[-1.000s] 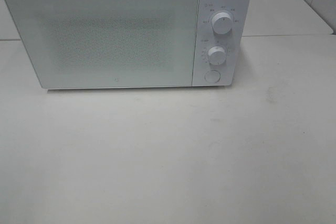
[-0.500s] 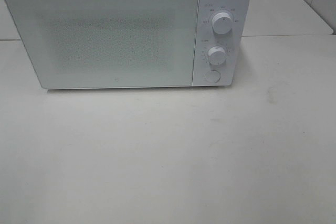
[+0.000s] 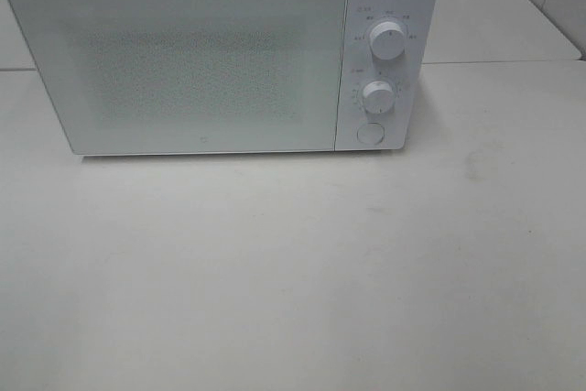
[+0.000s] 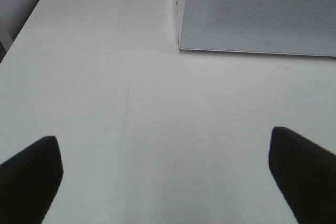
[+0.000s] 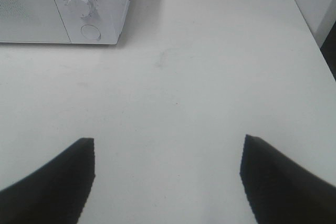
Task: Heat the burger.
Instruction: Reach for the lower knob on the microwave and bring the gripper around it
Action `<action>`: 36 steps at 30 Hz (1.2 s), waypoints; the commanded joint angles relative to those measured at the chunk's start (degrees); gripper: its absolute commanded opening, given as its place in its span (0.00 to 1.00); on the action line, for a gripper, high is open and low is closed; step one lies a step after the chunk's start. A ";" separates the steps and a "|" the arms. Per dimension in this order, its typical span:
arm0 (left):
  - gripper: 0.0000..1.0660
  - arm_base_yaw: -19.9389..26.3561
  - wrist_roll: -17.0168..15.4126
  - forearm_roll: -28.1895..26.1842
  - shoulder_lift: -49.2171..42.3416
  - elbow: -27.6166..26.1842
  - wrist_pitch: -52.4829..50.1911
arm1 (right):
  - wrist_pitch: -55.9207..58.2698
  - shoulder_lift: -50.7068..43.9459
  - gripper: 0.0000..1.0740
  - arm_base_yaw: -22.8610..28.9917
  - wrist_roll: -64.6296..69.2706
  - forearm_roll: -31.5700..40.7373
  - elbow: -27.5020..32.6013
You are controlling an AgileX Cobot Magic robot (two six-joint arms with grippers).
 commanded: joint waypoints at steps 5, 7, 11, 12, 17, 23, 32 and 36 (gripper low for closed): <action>0.94 0.17 -0.40 0.17 -1.43 0.23 -0.80 | -0.69 -1.66 0.70 -0.34 -0.69 0.11 0.29; 0.94 0.17 -0.40 0.17 -1.43 0.23 -0.80 | -0.69 -1.66 0.70 -0.34 -0.69 0.11 0.29; 0.94 0.17 -0.40 0.17 -1.43 0.23 -0.80 | -0.69 -1.66 0.70 -0.29 -0.69 0.06 0.17; 0.94 0.17 -0.40 0.17 -1.43 0.23 -0.80 | -1.09 -1.66 0.70 -0.23 -0.69 0.06 -0.17; 0.94 0.17 -0.40 0.17 -1.43 0.23 -0.80 | -4.76 -0.46 0.70 -0.23 -0.69 0.17 -1.55; 0.94 0.17 -0.40 0.17 -1.43 0.23 -0.80 | -14.38 6.47 0.70 -0.23 -0.69 0.29 -1.89; 0.94 0.17 -0.40 0.17 -1.43 0.23 -0.80 | -24.18 16.27 0.70 -0.23 -0.46 0.52 -1.89; 0.94 0.17 -0.40 0.17 -1.43 0.23 -0.80 | -30.65 20.80 0.70 -0.23 -0.46 0.52 -1.66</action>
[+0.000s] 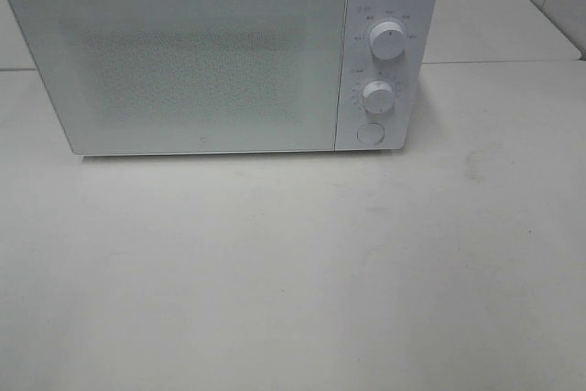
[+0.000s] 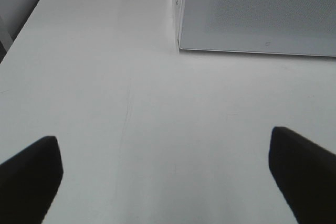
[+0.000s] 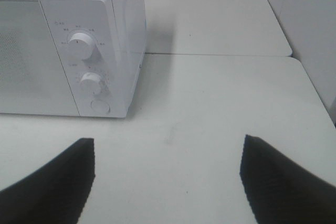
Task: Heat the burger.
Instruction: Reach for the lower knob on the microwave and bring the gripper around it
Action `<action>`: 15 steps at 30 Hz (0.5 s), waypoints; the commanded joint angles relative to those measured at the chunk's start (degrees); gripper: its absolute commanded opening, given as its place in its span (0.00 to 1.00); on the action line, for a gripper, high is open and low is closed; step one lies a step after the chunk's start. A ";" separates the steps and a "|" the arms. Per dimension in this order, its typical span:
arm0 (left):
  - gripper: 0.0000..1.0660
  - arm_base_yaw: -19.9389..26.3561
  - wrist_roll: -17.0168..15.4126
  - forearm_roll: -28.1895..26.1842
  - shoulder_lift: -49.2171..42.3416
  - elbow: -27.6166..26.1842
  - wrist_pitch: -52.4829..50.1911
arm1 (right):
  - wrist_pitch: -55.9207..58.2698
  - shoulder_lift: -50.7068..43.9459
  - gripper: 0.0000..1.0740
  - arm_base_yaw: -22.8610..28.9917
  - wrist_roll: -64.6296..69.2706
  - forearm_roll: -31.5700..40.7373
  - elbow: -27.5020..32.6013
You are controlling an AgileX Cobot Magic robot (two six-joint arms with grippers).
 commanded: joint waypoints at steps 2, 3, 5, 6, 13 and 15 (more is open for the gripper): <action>0.94 0.17 -0.40 0.17 -1.43 0.23 -0.80 | -9.34 4.35 0.70 -0.23 -0.46 0.34 0.17; 0.94 0.17 -0.40 0.17 -1.43 0.23 -0.80 | -11.40 5.56 0.70 -0.23 -0.46 0.34 0.52; 0.94 0.17 -0.40 0.17 -1.43 0.23 -0.80 | -15.07 8.08 0.70 -0.23 -0.46 0.34 0.97; 0.94 0.17 -0.40 0.17 -1.43 0.23 -0.80 | -17.70 10.60 0.70 -0.23 -0.46 0.34 1.38; 0.94 0.17 -0.40 0.17 -1.43 0.23 -0.80 | -23.84 19.71 0.70 -0.23 -0.52 0.29 1.38; 0.94 0.17 -0.40 0.17 -1.43 0.23 -0.80 | -27.04 24.24 0.70 -0.23 -0.46 0.29 1.38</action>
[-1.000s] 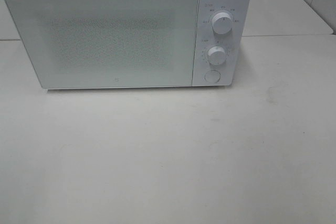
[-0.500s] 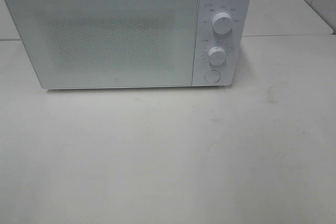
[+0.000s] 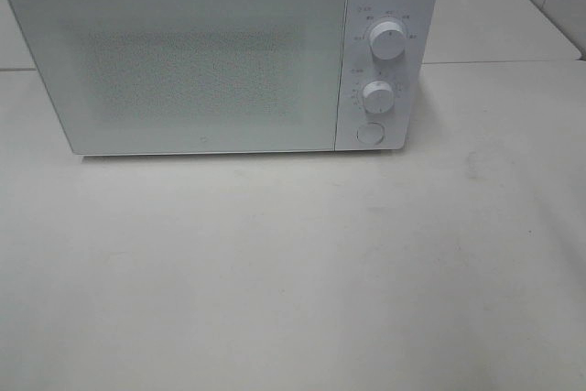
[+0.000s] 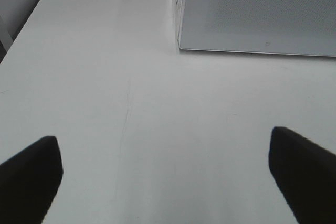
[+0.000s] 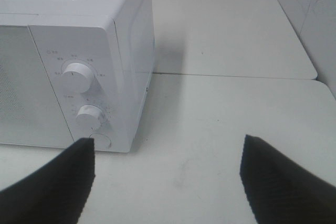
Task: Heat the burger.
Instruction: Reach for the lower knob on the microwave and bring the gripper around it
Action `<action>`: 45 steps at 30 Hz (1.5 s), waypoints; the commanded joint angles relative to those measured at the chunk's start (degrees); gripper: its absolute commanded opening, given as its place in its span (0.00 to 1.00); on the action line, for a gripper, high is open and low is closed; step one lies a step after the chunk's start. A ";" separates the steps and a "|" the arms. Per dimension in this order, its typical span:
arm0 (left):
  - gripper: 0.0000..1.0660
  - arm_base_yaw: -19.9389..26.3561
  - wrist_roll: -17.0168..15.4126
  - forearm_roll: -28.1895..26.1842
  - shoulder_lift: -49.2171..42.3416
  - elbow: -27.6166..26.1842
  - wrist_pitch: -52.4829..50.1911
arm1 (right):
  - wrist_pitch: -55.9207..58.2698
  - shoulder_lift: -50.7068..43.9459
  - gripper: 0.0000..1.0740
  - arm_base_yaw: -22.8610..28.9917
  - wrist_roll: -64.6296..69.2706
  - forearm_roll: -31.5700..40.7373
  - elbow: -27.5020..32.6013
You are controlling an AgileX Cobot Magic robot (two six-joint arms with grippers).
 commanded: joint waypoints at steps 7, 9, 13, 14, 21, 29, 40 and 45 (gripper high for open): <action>0.94 0.17 -0.40 0.17 -1.43 0.23 -0.80 | -13.35 13.06 0.70 -0.23 -0.46 0.11 0.17; 0.94 0.17 -0.40 0.17 -1.43 0.23 -0.80 | -15.07 14.50 0.70 -0.23 -0.46 0.11 0.17; 0.94 0.17 -0.40 0.17 -1.43 0.23 -0.80 | -23.49 20.57 0.70 -0.23 -0.46 0.11 0.17; 0.94 0.17 -0.40 0.17 -1.43 0.23 -0.80 | -23.49 20.57 0.70 -0.23 -0.46 0.11 0.17; 0.94 0.17 -0.40 0.17 -1.43 0.23 -0.80 | -37.64 30.02 0.70 -0.23 1.83 0.06 0.17; 0.94 0.17 -0.40 0.17 -1.43 0.23 -0.80 | -52.88 38.16 0.70 -0.17 0.17 1.15 1.60; 0.94 0.17 -0.34 0.17 -1.43 0.23 -0.80 | -70.65 43.26 0.70 8.48 -14.09 18.33 8.14; 0.94 0.17 -0.34 0.11 -1.43 0.23 -0.80 | -73.34 45.78 0.70 12.95 -14.32 22.06 8.14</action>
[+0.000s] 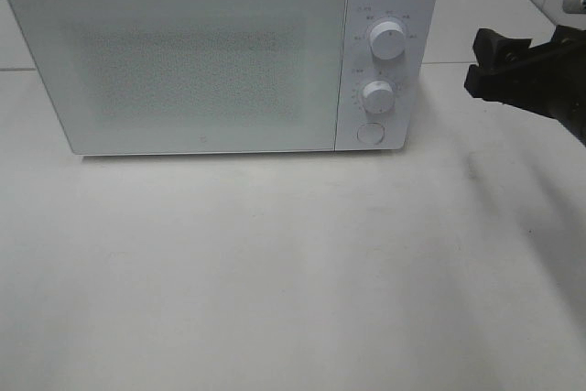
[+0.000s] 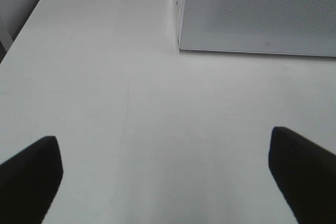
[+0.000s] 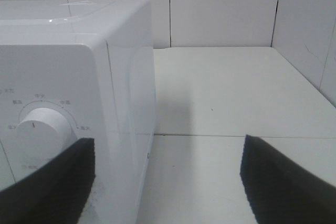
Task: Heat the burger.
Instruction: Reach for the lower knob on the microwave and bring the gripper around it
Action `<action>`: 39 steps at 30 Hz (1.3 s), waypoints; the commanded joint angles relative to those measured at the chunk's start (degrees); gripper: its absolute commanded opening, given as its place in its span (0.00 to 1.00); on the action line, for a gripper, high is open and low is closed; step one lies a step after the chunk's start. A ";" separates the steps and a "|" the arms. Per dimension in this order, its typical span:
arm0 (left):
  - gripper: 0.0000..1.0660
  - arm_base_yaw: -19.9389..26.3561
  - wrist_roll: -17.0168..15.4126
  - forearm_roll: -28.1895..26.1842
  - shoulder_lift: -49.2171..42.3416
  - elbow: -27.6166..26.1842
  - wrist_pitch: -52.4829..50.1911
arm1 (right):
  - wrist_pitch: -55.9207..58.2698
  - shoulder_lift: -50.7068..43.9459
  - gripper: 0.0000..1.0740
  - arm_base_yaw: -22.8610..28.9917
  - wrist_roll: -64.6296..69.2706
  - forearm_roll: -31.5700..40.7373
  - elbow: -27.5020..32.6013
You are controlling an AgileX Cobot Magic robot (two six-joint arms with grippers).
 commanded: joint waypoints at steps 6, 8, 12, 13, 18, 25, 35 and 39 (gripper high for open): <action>0.94 0.17 -0.34 0.11 -1.43 0.23 -0.80 | -7.91 4.70 0.70 8.14 -2.46 7.22 0.06; 0.94 0.17 -0.34 0.11 -1.43 0.23 -0.80 | -10.20 6.76 0.70 11.92 -3.78 11.34 0.06; 0.94 0.17 -0.34 0.11 -1.43 0.23 -0.80 | -12.66 8.77 0.70 15.41 -3.90 16.04 0.00; 0.94 0.17 -0.34 0.11 -1.43 0.23 -0.80 | -14.21 10.08 0.70 17.65 -3.90 18.28 -0.06; 0.94 0.17 -0.34 0.11 -1.43 0.23 -0.80 | -16.27 12.66 0.70 21.31 -3.90 21.77 -0.11; 0.94 0.17 -0.34 0.11 -1.43 0.23 -0.80 | -17.88 14.78 0.70 25.10 -3.90 26.24 -0.11; 0.94 0.17 -0.29 0.11 -1.43 0.23 -0.80 | -19.25 15.01 0.70 29.68 -12.20 33.52 -1.83; 0.94 0.17 -0.29 0.11 -1.43 0.23 -0.80 | -19.31 15.01 0.70 29.68 -13.06 33.98 -3.78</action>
